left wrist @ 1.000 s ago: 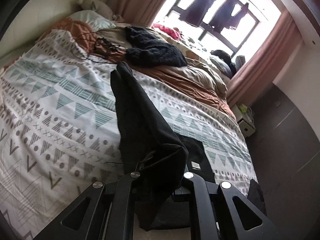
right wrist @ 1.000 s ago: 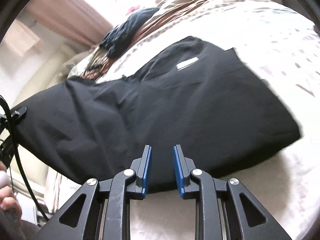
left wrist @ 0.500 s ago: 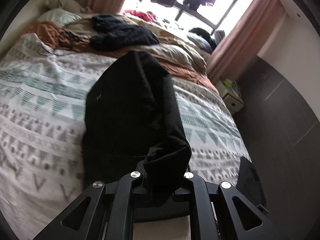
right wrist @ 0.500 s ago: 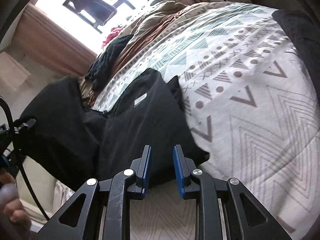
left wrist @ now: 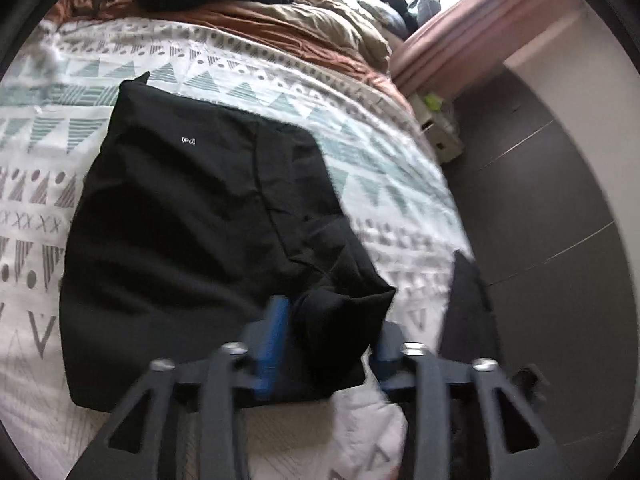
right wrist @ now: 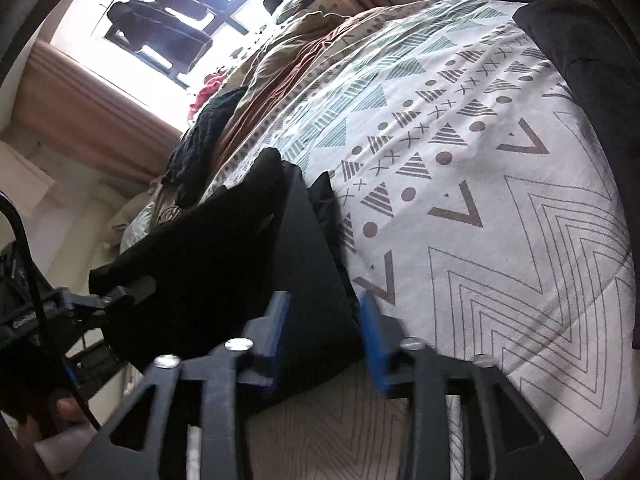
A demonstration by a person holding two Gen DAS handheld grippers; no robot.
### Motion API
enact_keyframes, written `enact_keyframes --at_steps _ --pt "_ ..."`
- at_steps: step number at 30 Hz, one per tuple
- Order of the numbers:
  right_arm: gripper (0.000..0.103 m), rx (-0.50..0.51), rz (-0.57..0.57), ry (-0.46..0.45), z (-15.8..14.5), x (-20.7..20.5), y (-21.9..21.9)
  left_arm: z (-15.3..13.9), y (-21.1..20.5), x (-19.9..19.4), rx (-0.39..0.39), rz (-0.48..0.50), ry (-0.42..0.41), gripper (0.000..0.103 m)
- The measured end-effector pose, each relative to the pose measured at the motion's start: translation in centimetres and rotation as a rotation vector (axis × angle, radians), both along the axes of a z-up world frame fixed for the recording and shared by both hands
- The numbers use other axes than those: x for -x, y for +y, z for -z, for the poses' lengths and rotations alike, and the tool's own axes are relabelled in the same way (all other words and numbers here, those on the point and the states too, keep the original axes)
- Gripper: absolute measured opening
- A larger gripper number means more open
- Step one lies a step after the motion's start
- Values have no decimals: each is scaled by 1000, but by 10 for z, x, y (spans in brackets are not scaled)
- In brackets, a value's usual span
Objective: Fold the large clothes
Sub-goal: 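Lower the folded shirt onto the bed and open both tools, then move both open tools to the end of the folded black shirt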
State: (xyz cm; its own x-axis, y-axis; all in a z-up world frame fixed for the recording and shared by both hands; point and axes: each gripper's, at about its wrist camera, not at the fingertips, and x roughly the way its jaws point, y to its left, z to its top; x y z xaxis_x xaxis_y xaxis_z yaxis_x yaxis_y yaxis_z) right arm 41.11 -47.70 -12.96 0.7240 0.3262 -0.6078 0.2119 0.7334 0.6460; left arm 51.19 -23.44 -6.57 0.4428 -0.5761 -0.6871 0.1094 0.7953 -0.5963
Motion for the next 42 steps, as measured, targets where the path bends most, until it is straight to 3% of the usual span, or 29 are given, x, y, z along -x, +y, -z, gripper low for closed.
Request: enact_keyframes --at_steps 1,4,11,16,28,31,34,42 --pt "45 1 -4 -1 0 -1 2 -4 6 2 6 -11 -14 64" --pt "46 -3 -15 -6 -1 -4 10 -20 26 9 13 -44 -69 71" --pt "57 7 -23 -24 -7 -7 30 -38 78 27 -32 -104 -121 71" --pt "58 15 6 -33 -10 -6 37 -40 122 37 -68 -165 -131 71" --pt "68 26 79 -87 -28 5 55 -26 205 63 -119 -260 -119 71" --pt "69 39 72 -98 -35 8 61 -18 221 70 -117 -274 -116 80" --pt "84 54 52 -131 -43 13 67 -9 234 74 -112 -292 -115 85" --pt "85 102 6 -137 -48 17 77 20 251 77 -85 -305 -68 85"
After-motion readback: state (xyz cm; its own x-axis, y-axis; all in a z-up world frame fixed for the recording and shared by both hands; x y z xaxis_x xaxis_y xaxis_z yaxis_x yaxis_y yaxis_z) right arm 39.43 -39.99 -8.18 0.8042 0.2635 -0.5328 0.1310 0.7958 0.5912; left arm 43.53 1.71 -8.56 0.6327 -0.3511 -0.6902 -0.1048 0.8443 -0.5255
